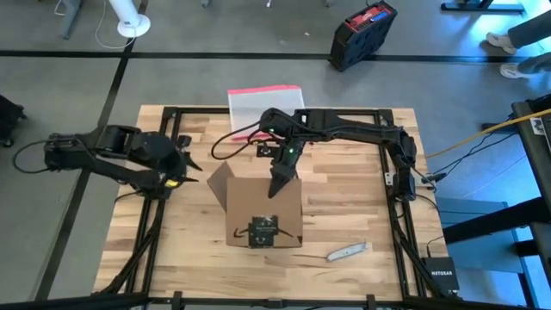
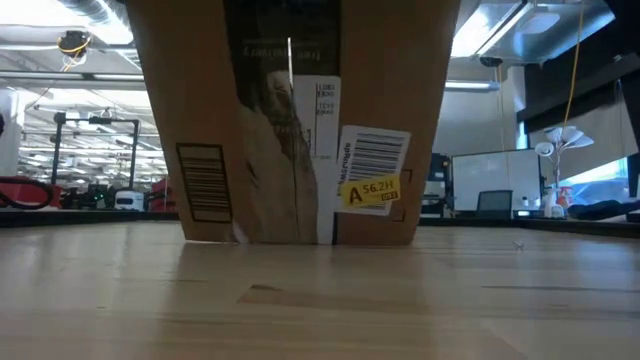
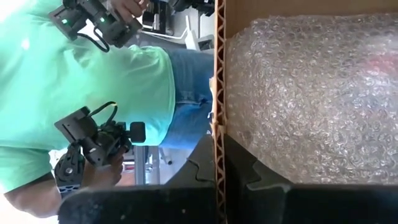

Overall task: Unpack boxes
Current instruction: Remove the colored items from the cardboard box

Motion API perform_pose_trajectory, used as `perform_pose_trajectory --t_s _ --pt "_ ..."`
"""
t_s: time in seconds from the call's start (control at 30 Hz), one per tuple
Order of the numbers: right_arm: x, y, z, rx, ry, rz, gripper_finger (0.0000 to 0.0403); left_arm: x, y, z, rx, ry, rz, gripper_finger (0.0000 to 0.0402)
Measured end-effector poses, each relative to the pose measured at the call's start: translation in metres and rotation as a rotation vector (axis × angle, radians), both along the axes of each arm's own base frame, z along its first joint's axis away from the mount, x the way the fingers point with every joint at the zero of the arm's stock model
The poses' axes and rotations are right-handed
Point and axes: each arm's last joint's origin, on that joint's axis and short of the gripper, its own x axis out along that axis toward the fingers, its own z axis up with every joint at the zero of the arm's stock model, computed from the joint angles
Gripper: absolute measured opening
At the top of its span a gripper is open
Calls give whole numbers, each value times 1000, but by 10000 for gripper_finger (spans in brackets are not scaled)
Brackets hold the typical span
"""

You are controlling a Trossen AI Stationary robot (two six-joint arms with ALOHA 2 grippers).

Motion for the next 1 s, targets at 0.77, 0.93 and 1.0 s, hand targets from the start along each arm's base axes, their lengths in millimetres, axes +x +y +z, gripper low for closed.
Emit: perform_pose_trajectory --t_s 0.77,0.93,1.0 --pt "0 15 1 31 -7 63 0 94 24 -43 -235 99 -403 196" --pt "0 14 1 31 -9 61 0 101 28 -45 -256 66 -426 191" --pt "0 14 1 31 -11 60 0 102 29 -46 -259 70 -422 174"
